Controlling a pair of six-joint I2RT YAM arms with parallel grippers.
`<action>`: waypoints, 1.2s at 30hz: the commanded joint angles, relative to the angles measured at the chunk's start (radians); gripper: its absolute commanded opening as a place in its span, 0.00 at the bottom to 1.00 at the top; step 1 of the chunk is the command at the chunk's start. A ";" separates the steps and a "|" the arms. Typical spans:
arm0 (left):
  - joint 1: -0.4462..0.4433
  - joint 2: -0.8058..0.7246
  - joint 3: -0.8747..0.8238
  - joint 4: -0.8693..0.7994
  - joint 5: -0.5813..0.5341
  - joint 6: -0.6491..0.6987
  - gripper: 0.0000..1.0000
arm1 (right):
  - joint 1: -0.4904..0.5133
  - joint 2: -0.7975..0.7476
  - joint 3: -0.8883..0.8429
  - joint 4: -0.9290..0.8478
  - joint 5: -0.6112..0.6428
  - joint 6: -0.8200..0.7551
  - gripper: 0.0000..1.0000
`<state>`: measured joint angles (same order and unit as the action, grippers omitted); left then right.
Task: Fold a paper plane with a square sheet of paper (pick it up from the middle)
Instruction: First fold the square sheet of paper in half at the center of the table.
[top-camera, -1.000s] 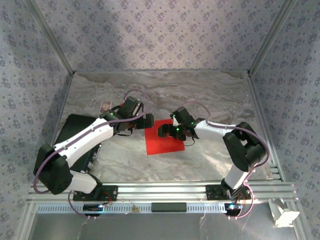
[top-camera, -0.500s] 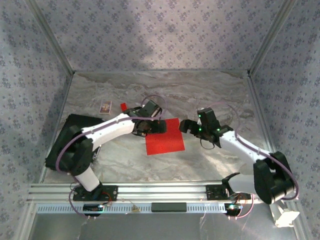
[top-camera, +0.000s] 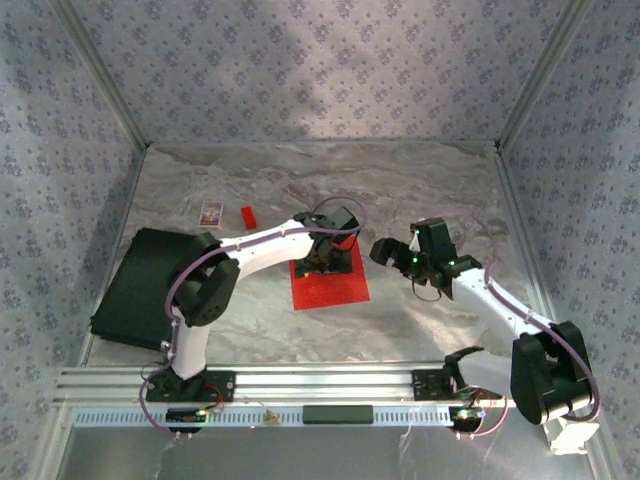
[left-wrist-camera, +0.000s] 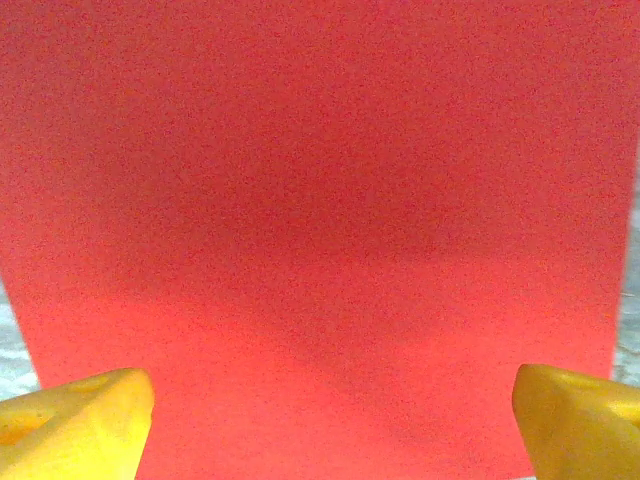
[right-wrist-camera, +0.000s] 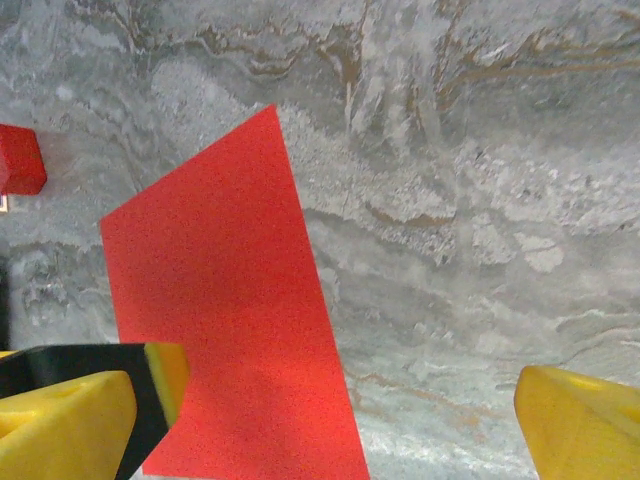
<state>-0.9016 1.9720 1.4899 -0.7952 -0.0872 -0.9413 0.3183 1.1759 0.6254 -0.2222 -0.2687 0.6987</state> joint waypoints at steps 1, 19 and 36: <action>-0.002 0.021 0.034 -0.080 -0.022 -0.036 0.93 | -0.005 0.012 -0.009 -0.026 -0.051 0.016 0.99; 0.030 0.126 0.143 -0.113 -0.003 0.027 0.96 | -0.003 0.042 0.007 -0.044 -0.083 -0.017 0.99; 0.018 0.196 0.205 -0.148 0.009 0.045 0.96 | -0.001 0.047 0.007 -0.040 -0.069 -0.031 0.99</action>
<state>-0.8738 2.1418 1.6623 -0.8921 -0.0784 -0.9123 0.3183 1.2240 0.6250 -0.2516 -0.3527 0.6876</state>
